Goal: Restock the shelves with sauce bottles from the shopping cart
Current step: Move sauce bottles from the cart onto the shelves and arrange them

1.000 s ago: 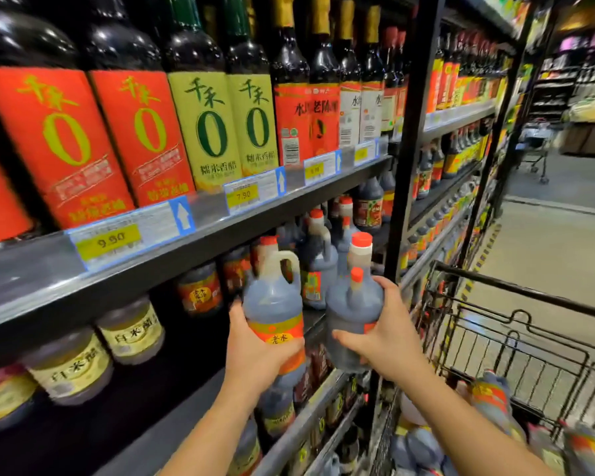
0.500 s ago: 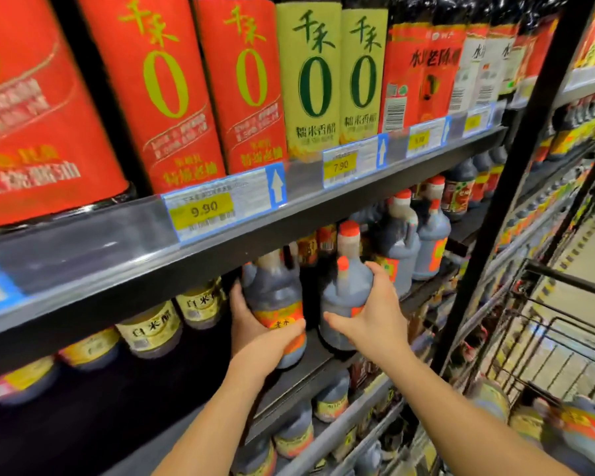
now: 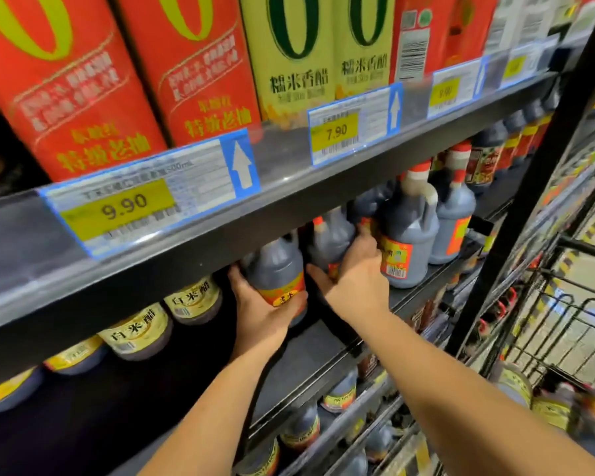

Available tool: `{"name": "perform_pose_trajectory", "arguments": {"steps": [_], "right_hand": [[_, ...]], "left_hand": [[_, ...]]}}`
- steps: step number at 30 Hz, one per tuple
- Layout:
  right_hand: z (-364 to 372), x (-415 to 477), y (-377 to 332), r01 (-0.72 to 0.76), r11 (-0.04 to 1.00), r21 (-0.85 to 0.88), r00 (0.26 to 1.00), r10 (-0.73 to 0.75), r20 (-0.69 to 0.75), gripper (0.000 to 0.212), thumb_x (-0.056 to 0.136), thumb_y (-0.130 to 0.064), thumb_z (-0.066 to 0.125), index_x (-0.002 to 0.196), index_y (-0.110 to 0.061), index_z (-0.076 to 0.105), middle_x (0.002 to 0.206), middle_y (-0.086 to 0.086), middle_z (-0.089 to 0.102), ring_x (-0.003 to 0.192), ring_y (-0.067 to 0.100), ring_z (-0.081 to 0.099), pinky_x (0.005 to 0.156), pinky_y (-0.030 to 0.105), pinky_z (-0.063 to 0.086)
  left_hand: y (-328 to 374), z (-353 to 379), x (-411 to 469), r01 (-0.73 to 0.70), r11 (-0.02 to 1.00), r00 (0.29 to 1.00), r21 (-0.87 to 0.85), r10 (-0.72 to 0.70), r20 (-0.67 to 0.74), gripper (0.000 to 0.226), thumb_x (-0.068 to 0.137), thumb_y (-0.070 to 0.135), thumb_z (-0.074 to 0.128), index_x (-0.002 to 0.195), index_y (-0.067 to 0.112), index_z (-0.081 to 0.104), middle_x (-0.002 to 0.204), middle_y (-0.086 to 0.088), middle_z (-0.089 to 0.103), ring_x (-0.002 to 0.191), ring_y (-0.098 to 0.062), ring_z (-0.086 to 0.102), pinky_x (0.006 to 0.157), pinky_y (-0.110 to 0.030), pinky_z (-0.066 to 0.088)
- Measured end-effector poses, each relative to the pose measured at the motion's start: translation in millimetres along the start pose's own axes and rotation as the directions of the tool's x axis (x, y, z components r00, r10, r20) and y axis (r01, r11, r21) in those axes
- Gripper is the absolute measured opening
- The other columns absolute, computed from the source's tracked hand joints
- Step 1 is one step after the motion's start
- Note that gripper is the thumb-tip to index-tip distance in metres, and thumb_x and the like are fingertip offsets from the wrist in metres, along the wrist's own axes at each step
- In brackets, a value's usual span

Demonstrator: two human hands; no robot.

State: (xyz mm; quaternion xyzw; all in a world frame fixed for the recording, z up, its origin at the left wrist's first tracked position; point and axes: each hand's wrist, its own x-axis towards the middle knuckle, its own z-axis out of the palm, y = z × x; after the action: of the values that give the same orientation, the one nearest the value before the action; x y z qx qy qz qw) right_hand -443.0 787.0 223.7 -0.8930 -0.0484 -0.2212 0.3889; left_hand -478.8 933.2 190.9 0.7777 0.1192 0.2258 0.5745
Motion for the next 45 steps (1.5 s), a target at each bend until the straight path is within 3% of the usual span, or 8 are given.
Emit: {"name": "perform_pose_trajectory", "arguments": {"steps": [7,10,18,25,28,31,37,45], "right_hand": [[19,19,-8,-0.053,0.970,-0.236,0.999,0.052,-0.010,0.092,0.084,-0.055,0.057,0.146,0.003,0.021,0.132,0.020,0.041,0.114,0.039,0.045,0.080,0.045,0.046],[23,25,-8,-0.061,0.957,-0.284,0.998,0.062,-0.003,0.092,0.087,-0.053,0.052,0.147,0.006,0.017,0.135,0.023,0.039,0.114,0.041,0.044,0.083,0.045,0.044],[26,31,-9,-0.077,0.941,-0.331,0.996,0.084,0.008,0.093,0.088,-0.057,0.047,0.150,0.002,0.013,0.140,0.021,0.036,0.116,0.038,0.045,0.077,0.045,0.047],[3,31,-7,-0.035,0.946,-0.324,0.983,0.092,0.161,0.097,0.092,-0.052,0.048,0.151,-0.002,-0.011,0.150,0.016,0.021,0.125,0.039,0.042,0.095,0.044,0.042],[-18,19,0,-0.012,0.926,-0.377,0.981,0.085,0.176,0.102,0.086,-0.044,0.057,0.152,-0.006,-0.010,0.149,0.012,0.025,0.117,0.035,0.049,0.080,0.040,0.046],[-40,3,3,0.004,0.926,-0.378,0.996,0.028,0.081,0.074,0.085,-0.037,0.052,0.147,-0.011,0.020,0.125,0.007,0.045,0.103,0.034,0.057,0.062,0.036,0.040],[-83,-32,30,0.067,0.908,-0.413,0.998,-0.060,0.029,0.045,0.095,-0.049,0.042,0.129,-0.019,0.037,0.114,-0.001,0.050,0.095,0.022,0.059,0.056,0.033,0.040],[-164,-72,130,-0.153,0.869,-0.471,0.987,0.112,-0.113,0.039,0.092,-0.053,0.042,0.125,-0.032,0.035,0.115,-0.009,0.056,0.085,0.016,0.065,0.047,0.027,0.035]], "left_hand": [[1,7,13,-0.100,0.994,0.995,0.049,0.100,0.001,0.117,0.064,0.018,0.090,0.140,0.041,0.003,0.153,-0.004,0.033,0.136,-0.014,0.039,0.113,-0.036,0.032],[-2,10,17,-0.112,0.989,0.994,0.100,0.112,0.004,0.122,0.066,0.022,0.089,0.150,0.025,0.002,0.154,-0.009,0.030,0.139,-0.020,0.035,0.116,-0.046,0.029],[-1,14,18,-0.112,0.980,0.993,0.166,0.115,-0.008,0.122,0.065,0.024,0.090,0.152,0.010,0.006,0.155,-0.013,0.021,0.141,-0.026,0.030,0.115,-0.046,0.029],[13,9,14,-0.057,0.958,0.998,0.281,0.046,0.045,0.132,0.060,0.035,0.091,0.153,0.010,0.001,0.152,-0.021,0.018,0.142,-0.034,0.019,0.112,-0.043,0.024],[16,3,0,-0.007,0.960,1.000,0.278,0.003,0.013,0.129,0.061,0.040,0.090,0.153,0.024,0.002,0.151,-0.016,0.019,0.139,-0.032,0.024,0.108,-0.042,0.031],[18,5,-23,0.005,0.981,0.998,0.196,0.007,-0.059,0.112,0.064,0.033,0.089,0.149,0.025,0.016,0.142,-0.011,0.029,0.128,-0.028,0.040,0.099,-0.033,0.038],[30,36,-73,-0.107,0.970,0.991,0.217,0.086,0.104,0.077,0.075,0.046,0.077,0.133,0.014,0.038,0.104,0.007,0.049,0.109,-0.020,0.053,0.078,-0.029,0.045],[45,132,-119,-0.201,0.975,0.910,0.094,0.151,0.386,0.072,0.075,0.043,0.078,0.132,0.022,0.039,0.111,0.006,0.044,0.098,-0.012,0.048,0.078,-0.020,0.043]]}}
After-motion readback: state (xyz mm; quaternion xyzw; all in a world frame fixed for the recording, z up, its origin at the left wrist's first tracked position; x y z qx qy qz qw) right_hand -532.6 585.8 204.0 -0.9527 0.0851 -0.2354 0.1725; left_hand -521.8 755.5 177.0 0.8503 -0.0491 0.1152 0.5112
